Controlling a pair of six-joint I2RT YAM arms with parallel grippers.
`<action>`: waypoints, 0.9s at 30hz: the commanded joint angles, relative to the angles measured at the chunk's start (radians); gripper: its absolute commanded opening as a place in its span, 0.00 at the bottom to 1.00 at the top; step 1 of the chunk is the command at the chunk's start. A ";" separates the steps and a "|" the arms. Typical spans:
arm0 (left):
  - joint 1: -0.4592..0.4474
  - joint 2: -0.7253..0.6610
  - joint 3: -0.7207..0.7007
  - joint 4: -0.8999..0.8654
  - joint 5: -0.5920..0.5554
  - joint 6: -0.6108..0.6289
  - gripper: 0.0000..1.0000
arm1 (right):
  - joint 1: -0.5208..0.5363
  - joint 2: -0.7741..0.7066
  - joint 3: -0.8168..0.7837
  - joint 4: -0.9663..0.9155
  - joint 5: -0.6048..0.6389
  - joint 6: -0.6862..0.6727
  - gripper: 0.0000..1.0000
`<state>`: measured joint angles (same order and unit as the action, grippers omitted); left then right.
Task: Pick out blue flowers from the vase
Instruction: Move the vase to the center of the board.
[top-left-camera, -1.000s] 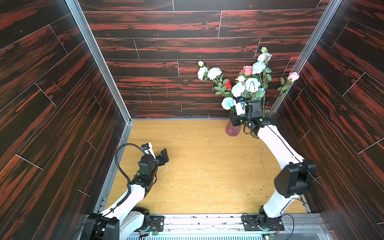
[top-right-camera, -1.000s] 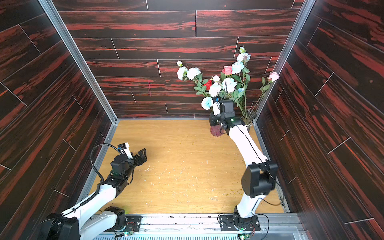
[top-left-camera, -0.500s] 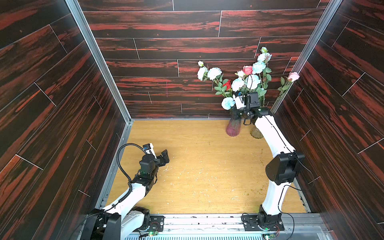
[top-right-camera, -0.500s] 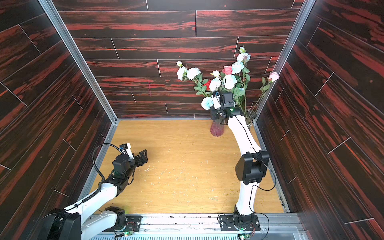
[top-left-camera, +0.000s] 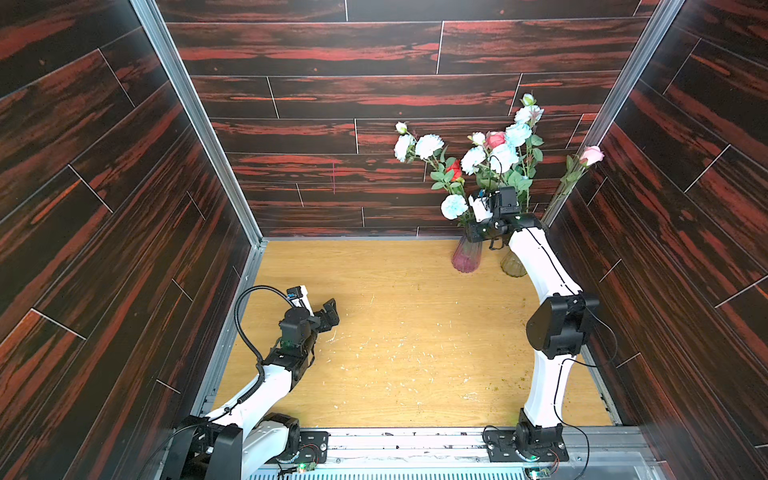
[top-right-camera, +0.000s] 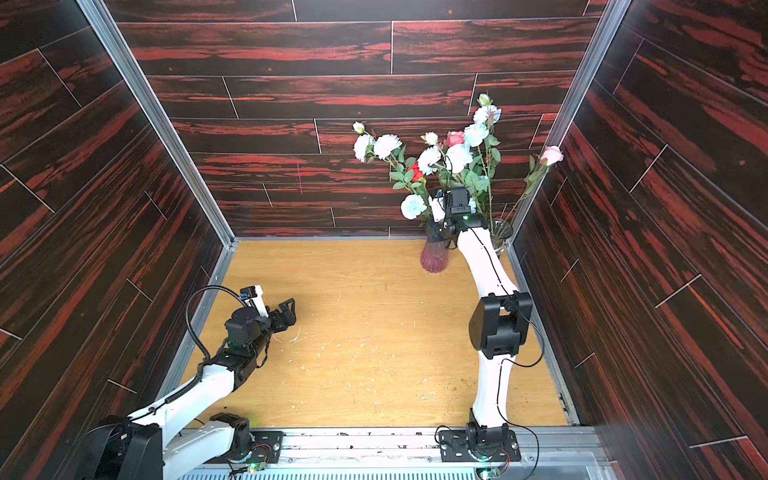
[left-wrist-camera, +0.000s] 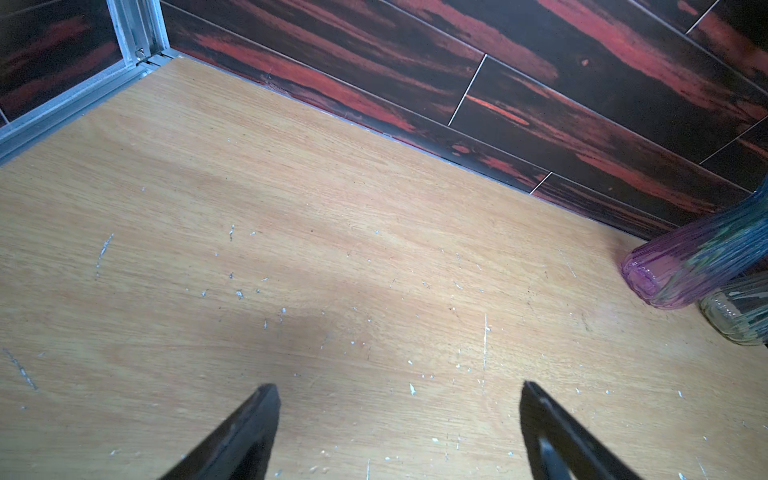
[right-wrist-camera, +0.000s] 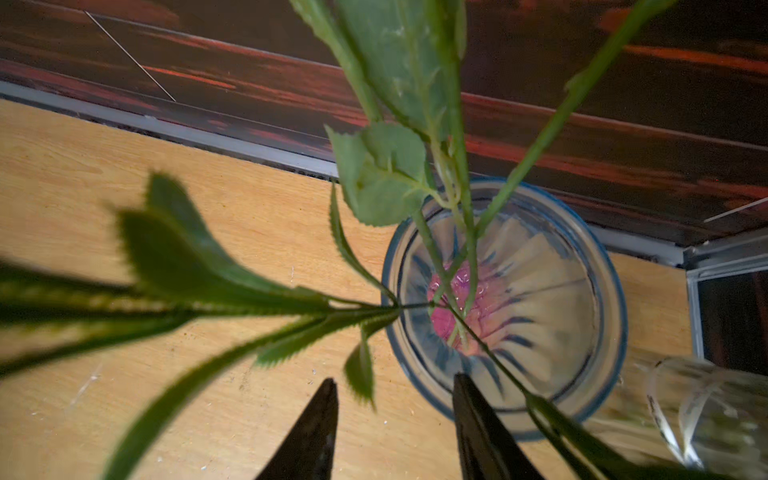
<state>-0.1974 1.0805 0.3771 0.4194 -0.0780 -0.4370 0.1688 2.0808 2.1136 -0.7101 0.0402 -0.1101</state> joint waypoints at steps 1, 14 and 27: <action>0.000 0.004 0.025 0.008 0.003 0.014 0.92 | 0.001 0.043 0.032 -0.051 0.013 -0.016 0.49; 0.000 0.004 0.025 0.007 0.004 0.014 0.91 | 0.016 0.155 0.183 -0.199 0.152 -0.068 0.50; 0.000 -0.001 0.023 0.007 0.004 0.014 0.91 | 0.056 0.254 0.349 -0.322 0.214 -0.083 0.17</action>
<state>-0.1974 1.0805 0.3779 0.4194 -0.0780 -0.4347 0.2111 2.2761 2.4233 -0.9089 0.2260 -0.1944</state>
